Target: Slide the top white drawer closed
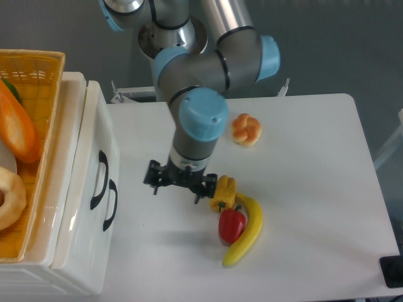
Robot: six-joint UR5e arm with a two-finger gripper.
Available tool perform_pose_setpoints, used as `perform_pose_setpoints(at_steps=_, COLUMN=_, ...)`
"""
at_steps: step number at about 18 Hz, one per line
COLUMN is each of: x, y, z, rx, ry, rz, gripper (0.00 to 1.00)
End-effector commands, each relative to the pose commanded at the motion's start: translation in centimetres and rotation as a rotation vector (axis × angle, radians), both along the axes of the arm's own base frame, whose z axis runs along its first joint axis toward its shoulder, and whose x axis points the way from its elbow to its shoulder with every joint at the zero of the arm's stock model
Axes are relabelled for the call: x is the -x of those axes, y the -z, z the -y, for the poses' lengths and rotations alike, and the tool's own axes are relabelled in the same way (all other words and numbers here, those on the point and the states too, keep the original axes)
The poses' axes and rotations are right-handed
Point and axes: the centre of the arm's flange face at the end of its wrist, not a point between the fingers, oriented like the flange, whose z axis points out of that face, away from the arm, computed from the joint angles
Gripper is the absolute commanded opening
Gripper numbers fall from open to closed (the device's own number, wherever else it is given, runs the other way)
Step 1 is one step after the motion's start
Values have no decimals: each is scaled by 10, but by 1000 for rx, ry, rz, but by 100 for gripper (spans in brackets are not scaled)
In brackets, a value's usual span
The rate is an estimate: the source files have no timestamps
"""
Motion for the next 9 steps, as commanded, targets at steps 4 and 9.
perform_pose_setpoints(at_steps=4, x=27, y=-24, z=37, rx=30, ry=157, rz=-113, gripper=100)
perform_pose_setpoints(at_steps=9, x=49, y=-40, z=70, rx=202, ry=417, rz=-271, gripper=100)
